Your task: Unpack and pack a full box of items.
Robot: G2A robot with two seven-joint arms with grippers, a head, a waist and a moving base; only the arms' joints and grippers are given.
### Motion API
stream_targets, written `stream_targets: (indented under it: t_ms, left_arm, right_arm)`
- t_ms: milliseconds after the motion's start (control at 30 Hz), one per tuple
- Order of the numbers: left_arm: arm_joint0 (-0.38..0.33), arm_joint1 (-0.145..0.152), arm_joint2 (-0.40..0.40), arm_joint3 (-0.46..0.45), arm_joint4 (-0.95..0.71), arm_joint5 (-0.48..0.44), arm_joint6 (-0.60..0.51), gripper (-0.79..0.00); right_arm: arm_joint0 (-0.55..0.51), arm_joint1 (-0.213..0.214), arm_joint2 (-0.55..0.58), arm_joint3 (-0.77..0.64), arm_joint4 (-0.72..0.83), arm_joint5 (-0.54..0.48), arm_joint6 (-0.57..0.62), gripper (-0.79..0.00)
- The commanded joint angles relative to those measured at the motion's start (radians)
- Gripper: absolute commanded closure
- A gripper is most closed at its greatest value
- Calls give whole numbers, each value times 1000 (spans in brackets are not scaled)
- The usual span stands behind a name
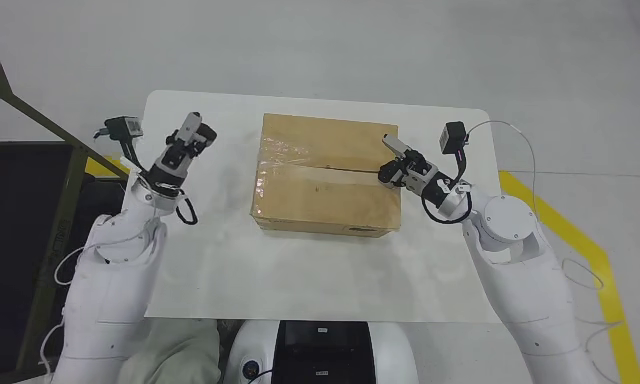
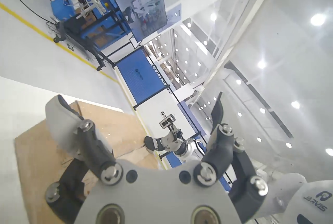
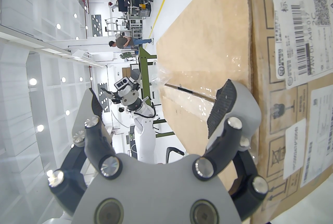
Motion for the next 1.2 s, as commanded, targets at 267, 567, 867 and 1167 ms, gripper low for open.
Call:
stream_targets:
  t_ms: [267, 567, 867, 1167]
  left_arm:
    - [-69, 4, -30, 147, 26, 0, -16, -785]
    - [-66, 3, -45, 162, 7, 8, -13, -785]
    - [-67, 3, -47, 162, 1, 12, -9, -785]
    - [-84, 6, -93, 163, -30, 64, 5, -785]
  right_arm:
    - [0, 0, 0, 0, 0, 0, 0, -785]
    - [0, 0, 0, 0, 0, 0, 0, -785]
    - [0, 0, 0, 0, 0, 0, 0, -785]
    - [-7, -1, -12, -34, -24, 16, -40, -785]
